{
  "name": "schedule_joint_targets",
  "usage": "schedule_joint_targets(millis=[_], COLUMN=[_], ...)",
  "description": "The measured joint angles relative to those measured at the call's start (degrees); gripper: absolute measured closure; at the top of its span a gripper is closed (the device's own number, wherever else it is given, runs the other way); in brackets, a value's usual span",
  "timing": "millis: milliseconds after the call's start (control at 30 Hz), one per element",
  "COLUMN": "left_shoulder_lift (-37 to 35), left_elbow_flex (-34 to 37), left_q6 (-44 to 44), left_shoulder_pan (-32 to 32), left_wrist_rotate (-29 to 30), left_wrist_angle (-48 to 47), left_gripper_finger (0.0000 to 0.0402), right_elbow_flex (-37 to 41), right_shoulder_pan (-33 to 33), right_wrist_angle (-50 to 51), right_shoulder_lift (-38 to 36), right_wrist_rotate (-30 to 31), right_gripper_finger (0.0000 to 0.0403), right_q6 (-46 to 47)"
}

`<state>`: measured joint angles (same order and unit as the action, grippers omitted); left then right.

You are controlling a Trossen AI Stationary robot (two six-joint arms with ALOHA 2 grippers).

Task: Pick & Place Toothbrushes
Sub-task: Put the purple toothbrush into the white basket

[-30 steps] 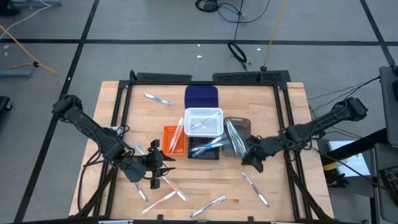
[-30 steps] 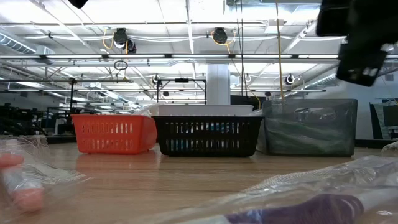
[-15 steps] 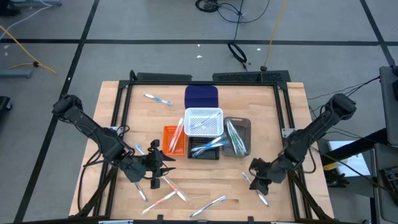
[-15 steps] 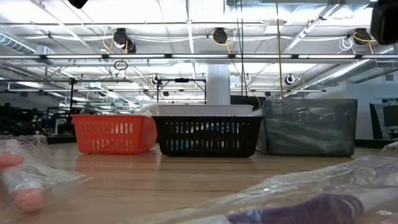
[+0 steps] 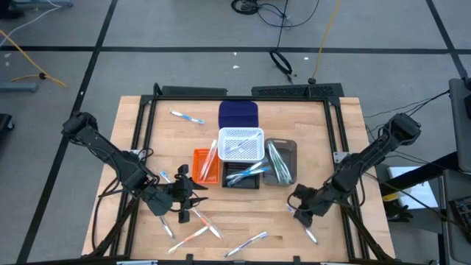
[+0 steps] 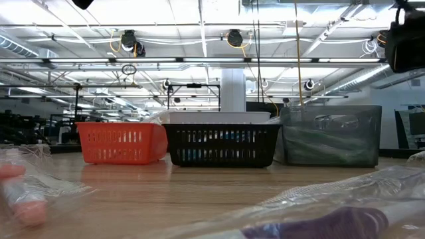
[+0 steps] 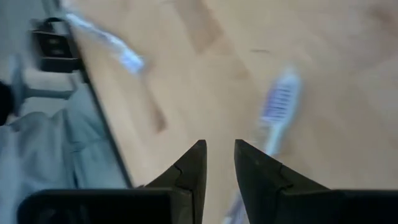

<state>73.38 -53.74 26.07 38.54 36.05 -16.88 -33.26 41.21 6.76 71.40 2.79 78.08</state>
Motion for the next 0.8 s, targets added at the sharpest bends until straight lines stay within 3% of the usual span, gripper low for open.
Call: schedule_joint_targets(millis=[433, 800], left_shoulder_lift=[0.00, 0.00], left_elbow_flex=[0.00, -0.02], left_q6=[0.15, 0.15], left_shoulder_pan=[0.00, 0.00], left_wrist_rotate=[0.00, 0.00], left_wrist_angle=[-0.02, -0.07], left_gripper_finger=[0.0259, 0.0259], right_elbow_flex=[0.01, 0.04], right_shoulder_pan=[0.02, 0.00], right_wrist_angle=[6.19, 3.46], right_shoulder_lift=[0.20, 6.07], right_wrist_rotate=[1.95, 2.08], right_gripper_finger=[0.0330, 0.0330], right_q6=[-0.96, -1.35])
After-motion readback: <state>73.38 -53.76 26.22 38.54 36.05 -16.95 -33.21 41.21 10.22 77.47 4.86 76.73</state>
